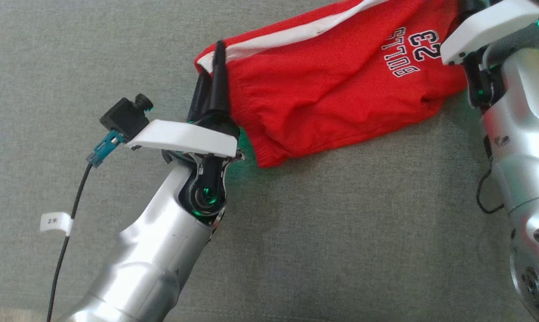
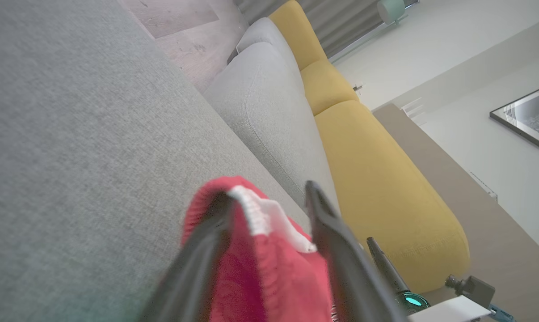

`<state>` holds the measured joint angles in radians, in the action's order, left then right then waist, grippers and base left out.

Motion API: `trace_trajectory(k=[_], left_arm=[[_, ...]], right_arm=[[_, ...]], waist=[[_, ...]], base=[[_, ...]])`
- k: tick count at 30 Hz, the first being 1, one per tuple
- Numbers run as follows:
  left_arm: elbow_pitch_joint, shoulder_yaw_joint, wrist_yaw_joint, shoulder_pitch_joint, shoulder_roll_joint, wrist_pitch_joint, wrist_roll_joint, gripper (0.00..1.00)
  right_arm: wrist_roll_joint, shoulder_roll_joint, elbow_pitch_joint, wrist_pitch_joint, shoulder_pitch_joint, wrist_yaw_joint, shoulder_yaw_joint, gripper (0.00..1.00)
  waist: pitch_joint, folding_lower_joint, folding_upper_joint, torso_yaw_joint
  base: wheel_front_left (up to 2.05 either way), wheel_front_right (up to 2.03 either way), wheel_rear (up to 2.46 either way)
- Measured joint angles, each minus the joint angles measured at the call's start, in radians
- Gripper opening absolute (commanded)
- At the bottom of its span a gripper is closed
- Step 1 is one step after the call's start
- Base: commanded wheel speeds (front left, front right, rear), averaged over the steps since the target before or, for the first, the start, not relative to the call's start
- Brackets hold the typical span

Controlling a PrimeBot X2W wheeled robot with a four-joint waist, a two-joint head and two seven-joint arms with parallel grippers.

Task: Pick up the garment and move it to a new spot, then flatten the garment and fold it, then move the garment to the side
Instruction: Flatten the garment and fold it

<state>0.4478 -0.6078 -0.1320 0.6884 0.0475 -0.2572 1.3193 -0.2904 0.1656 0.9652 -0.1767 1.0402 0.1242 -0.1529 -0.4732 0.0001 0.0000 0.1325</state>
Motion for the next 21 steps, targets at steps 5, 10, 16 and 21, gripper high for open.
trace_trajectory(k=[5,10,16,21], left_arm=[[0.029,0.015,0.0,0.001,-0.009,0.0,-0.061,1.0],[0.037,0.022,0.0,-0.032,-0.011,-0.001,-0.099,1.0],[0.034,0.029,-0.001,-0.09,-0.011,-0.001,-0.129,1.0],[0.035,0.033,-0.001,-0.137,-0.011,-0.001,-0.139,1.0]], right_arm=[[0.018,0.0,0.059,-0.027,0.0,0.0,-0.006,1.0],[0.0,-0.006,0.089,-0.031,-0.005,0.0,-0.064,1.0],[-0.048,0.001,0.127,-0.008,-0.059,0.0,-0.115,1.0],[-0.063,0.006,0.175,0.036,-0.103,0.0,-0.134,1.0]], waist=[[0.0,-0.0001,0.0,-0.012],[0.015,-0.0001,0.0,-0.02],[0.038,-0.0001,0.0,-0.023],[0.064,-0.0002,0.0,-0.023]], base=[[0.0,0.0,0.0],[0.0,0.0,0.0],[0.0,0.0,0.0],[0.0,0.0,0.0]])
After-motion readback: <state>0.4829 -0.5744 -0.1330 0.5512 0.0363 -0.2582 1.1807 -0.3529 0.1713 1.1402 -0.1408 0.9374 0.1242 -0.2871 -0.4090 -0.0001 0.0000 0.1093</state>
